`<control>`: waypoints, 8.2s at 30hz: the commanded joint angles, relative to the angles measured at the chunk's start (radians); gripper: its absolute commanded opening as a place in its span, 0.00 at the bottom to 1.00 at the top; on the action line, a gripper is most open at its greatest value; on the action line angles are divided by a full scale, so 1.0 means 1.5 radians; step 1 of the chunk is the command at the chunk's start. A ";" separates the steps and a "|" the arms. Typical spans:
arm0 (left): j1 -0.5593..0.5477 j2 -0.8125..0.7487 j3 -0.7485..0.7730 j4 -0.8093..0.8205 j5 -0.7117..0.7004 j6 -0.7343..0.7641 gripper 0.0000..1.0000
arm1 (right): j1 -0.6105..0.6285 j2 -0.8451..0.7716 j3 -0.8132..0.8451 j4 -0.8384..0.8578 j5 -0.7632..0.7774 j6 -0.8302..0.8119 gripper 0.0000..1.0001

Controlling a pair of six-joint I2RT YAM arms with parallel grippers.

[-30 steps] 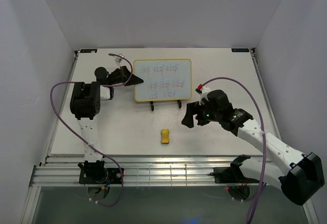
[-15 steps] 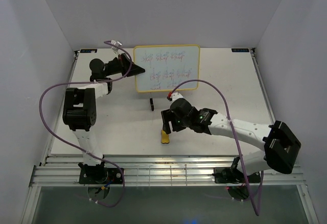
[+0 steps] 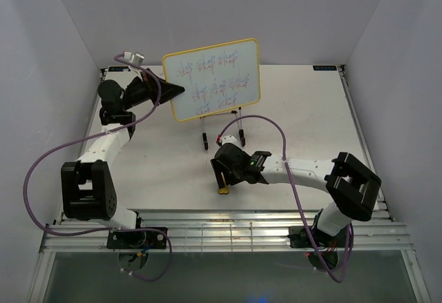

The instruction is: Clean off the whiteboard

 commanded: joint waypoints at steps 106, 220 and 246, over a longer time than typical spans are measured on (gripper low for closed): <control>-0.292 -0.133 -0.244 -0.278 -0.231 0.040 0.00 | -0.150 -0.164 0.126 0.056 -0.098 -0.343 0.47; -0.306 -0.108 -0.275 -0.322 -0.233 0.007 0.00 | -0.208 0.077 0.154 0.041 -0.280 -0.239 0.17; -0.306 -0.135 -0.296 -0.332 -0.321 -0.020 0.00 | -0.182 -0.032 -0.020 0.065 -0.427 -0.194 0.15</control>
